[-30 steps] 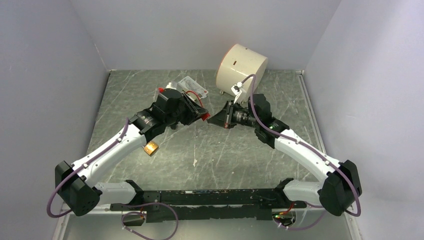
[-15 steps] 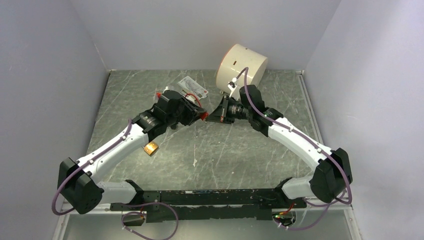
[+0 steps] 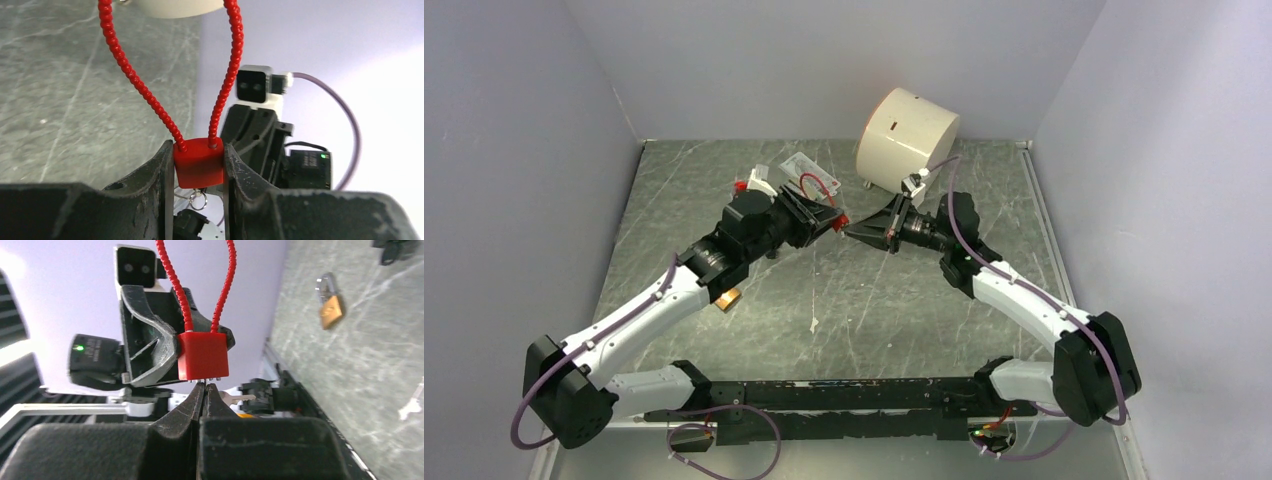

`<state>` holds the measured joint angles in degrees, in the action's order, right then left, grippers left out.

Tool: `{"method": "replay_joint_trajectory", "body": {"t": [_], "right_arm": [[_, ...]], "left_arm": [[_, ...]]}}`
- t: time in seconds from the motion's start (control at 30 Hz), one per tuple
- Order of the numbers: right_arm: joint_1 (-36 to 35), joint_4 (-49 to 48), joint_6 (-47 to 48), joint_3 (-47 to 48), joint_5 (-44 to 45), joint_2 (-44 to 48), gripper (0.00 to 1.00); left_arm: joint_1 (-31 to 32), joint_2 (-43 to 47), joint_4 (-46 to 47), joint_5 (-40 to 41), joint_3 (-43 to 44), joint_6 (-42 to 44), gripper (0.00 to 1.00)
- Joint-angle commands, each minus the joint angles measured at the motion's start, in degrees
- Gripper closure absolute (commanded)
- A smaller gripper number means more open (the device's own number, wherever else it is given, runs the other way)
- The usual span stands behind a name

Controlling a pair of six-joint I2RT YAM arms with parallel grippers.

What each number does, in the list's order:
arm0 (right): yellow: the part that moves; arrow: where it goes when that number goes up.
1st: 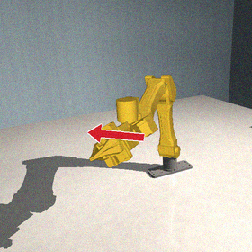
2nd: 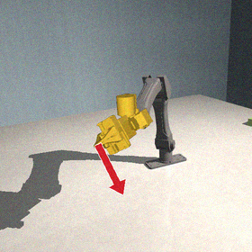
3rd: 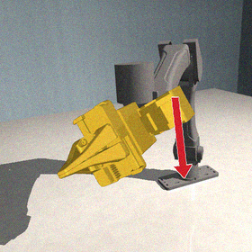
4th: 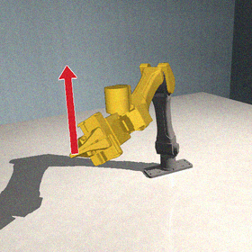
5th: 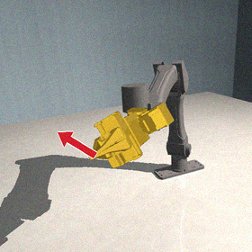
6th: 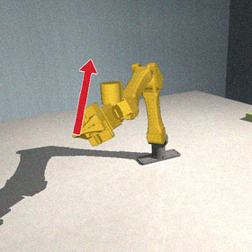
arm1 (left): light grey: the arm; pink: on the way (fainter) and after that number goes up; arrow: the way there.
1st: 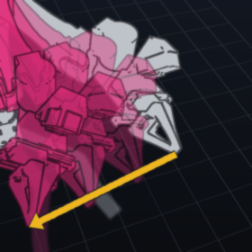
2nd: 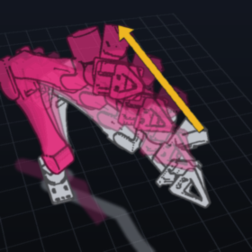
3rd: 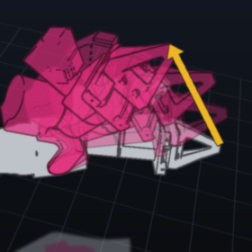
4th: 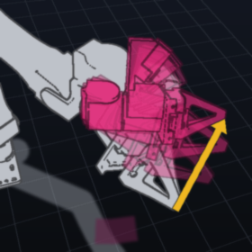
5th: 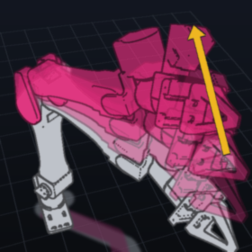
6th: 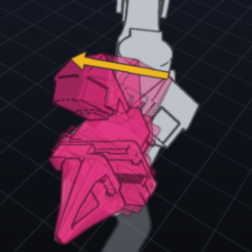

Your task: Unlock with the key

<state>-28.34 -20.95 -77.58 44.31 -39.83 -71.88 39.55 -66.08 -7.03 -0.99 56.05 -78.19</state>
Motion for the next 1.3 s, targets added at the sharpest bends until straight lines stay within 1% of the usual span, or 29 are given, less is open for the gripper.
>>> {"method": "replay_joint_trajectory", "body": {"t": [0.0, 0.13, 0.27, 0.4, 0.47, 0.53, 0.57, 0.6, 0.67, 0.7, 0.73, 0.77, 0.8, 0.83, 0.9, 0.93, 1.0, 1.07, 1.13, 1.2, 1.27], "right_arm": [[0.4, -18.0, -16.3, -3.3, -0.3, 1.6, 1.00], [0.5, -22.1, -20.6, -4.6, 0.2, 2.2, 1.00], [0.5, -29.3, -26.5, -6.5, 0.6, 1.7, 1.00], [0.4, -37.2, -32.7, -8.2, 1.1, 0.3, 1.00], [0.4, -37.8, -33.7, -8.1, 1.0, 0.2, 1.00], [0.6, -35.0, -32.2, -7.8, 0.3, 0.6, 1.00], [1.0, -33.9, -30.7, -7.8, -0.2, 0.8, 0.91], [1.8, -32.3, -28.3, -7.6, -1.3, 1.2, 0.76], [3.9, -26.1, -21.1, -7.5, -3.1, 3.4, 0.51], [5.7, -21.2, -15.8, -6.9, -3.9, 4.9, 0.43], [6.9, -15.5, -9.6, -6.4, -4.3, 6.9, 0.38], [8.1, -9.6, -2.6, -5.3, -4.6, 8.6, 0.35], [9.0, -6.2, 3.5, -3.9, -5.4, 10.0, 0.32], [9.5, -5.2, 8.4, -3.4, -6.4, 11.0, 0.29], [10.1, -3.7, 15.1, -0.3, -9.2, 11.4, 0.28], [10.1, -1.1, 18.5, 1.8, -10.1, 11.2, 0.28], [10.1, 3.3, 25.7, 6.7, -10.8, 10.9, 0.26], [10.0, 8.0, 31.4, 11.9, -10.7, 10.4, 0.24], [9.4, 13.0, 37.3, 16.5, -9.4, 9.5, 0.21], [8.4, 16.4, 41.1, 19.7, -7.4, 8.6, 0.18], [7.4, 17.3, 43.0, 21.8, -7.4, 7.5, 0.17]], "left_arm": [[1.3, 2.9, 16.3, -5.3, 0.0, 1.1, 0.98], [1.4, 3.1, 20.8, -6.4, -0.2, 2.0, 0.97], [1.4, 3.4, 26.7, -7.5, -1.5, 1.7, 0.98], [1.4, 3.2, 29.7, -8.0, -2.3, -0.1, 0.97], [1.3, 3.1, 30.1, -7.9, -2.5, -0.4, 0.97], [1.3, 3.0, 29.2, -7.7, -2.0, -0.1, 0.97], [1.4, 3.0, 28.2, -7.6, -1.5, 0.7, 0.97], [1.4, 3.1, 25.9, -7.2, -0.7, 2.0, 0.98], [1.4, 3.2, 19.0, -5.9, 2.2, 6.7, 0.98], [1.4, 3.2, 15.2, -4.9, 4.3, 9.4, 0.97], [1.3, 3.4, 12.2, -3.7, 5.4, 12.5, 0.97], [1.4, 3.6, 10.2, -2.2, 6.0, 15.6, 0.98], [1.3, 3.9, 9.1, -1.0, 6.3, 19.7, 0.97], [1.3, 4.0, 8.6, -0.5, 6.4, 24.0, 0.98], [1.1, 3.8, 5.6, -0.5, 8.1, 31.4, 0.98], [1.0, 3.5, 3.7, -1.4, 9.0, 35.0, 0.97], [1.0, 2.9, 2.6, -5.1, 10.3, 41.8, 0.97], [1.0, 2.7, 3.8, -9.9, 10.5, 46.6, 0.98], [1.0, 2.9, 7.1, -15.4, 9.7, 50.6, 0.98], [1.0, 3.4, 12.0, -19.8, 7.9, 53.9, 0.97], [1.0, 4.1, 16.4, -21.9, 5.8, 55.5, 0.98]]}}
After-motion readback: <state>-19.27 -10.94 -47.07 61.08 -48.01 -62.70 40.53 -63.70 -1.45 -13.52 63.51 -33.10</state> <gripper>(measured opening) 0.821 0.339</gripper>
